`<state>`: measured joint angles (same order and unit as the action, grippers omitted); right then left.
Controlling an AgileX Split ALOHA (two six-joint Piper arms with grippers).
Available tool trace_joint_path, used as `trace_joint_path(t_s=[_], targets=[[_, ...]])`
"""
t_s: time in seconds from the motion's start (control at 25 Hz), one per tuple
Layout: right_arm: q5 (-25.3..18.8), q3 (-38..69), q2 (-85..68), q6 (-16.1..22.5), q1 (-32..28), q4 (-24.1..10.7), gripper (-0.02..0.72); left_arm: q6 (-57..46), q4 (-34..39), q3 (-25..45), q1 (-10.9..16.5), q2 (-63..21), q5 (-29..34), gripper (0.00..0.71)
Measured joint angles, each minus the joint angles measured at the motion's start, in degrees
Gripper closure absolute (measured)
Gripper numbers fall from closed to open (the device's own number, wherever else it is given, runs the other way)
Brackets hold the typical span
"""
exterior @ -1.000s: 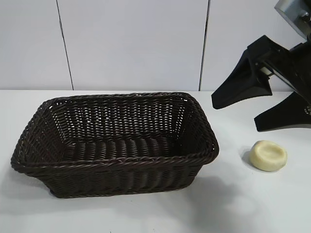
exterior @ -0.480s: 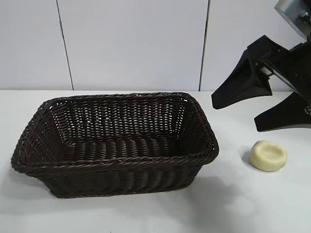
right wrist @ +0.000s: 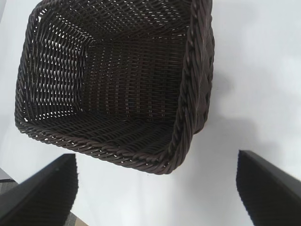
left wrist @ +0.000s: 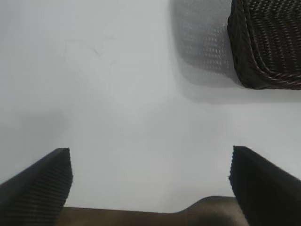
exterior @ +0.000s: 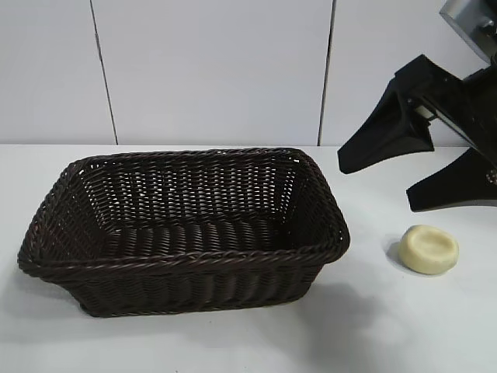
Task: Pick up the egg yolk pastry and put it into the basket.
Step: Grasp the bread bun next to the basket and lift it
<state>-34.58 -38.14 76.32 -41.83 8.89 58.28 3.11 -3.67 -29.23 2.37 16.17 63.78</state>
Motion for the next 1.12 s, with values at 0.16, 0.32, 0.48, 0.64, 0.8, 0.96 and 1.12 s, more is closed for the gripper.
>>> trace_joint_path(t_s=[0.16,0.32,0.48,0.64,0.8,0.96,1.12], targets=[[0.0,0.0,0.0,0.0,0.0,0.0,0.05,0.0,0.0,0.5,0.0,-2.7,-0.2,0.052],[0.0,0.0,0.0,0.0,0.0,0.0,0.05,0.0,0.0,0.9,0.0,-4.4,-0.1,0.052],[-0.2,0.0,0.0,0.0,0.0,0.0,0.05,0.0,0.0,0.9,0.0,-6.3,-0.1,0.052],[-0.6,0.0,0.0,0.9,0.0,0.0,0.05,0.0,0.0,0.9,0.0,-10.4,-0.1,0.052],[-2.3,0.0,0.0,1.6,0.0,0.0,0.05,0.0,-0.1,0.9,0.0,-16.6,0.1,0.052],[-3.8,-0.4,0.0,3.4,0.0,-0.3,0.05,0.0,-0.2,0.9,-0.3,-16.9,0.4,0.052],[-6.7,-3.8,0.0,7.0,0.0,-3.9,0.05,0.0,-0.2,0.9,-1.3,-16.9,0.3,0.052]])
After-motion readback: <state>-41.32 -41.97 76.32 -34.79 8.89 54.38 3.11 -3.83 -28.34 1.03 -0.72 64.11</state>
